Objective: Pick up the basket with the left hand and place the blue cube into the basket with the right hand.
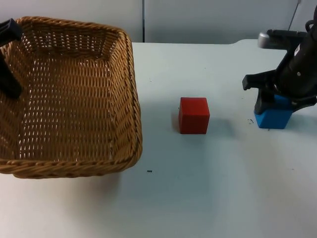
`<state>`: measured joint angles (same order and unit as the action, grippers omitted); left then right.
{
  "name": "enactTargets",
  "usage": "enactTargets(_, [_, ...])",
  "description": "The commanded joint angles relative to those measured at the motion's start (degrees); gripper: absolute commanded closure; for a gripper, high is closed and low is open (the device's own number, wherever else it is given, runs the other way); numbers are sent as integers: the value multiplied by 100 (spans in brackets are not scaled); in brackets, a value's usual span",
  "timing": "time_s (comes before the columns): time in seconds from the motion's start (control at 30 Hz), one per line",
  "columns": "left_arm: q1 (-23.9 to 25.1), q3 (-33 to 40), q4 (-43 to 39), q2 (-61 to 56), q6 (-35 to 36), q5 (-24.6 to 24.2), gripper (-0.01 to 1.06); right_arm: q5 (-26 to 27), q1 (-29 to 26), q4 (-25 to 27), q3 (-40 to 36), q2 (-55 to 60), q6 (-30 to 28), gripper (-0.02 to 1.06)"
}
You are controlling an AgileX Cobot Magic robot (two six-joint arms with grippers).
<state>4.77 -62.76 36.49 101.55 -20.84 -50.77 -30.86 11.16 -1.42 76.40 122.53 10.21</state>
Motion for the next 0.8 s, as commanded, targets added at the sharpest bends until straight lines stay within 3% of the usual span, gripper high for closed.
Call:
enactTargets(0.0, [17,-59,144,-26,-24,-74,105,10,11,2,42,-56,-16,105])
enactTargets(0.47, [17,-59,193,-26,-24,-129,105,-917,128,-9,42,-1625,-359,105])
enactTargets(0.77, [17,-59,193,-26,-24,-268,105,-1300,823,-19,42,-3231,-630,105])
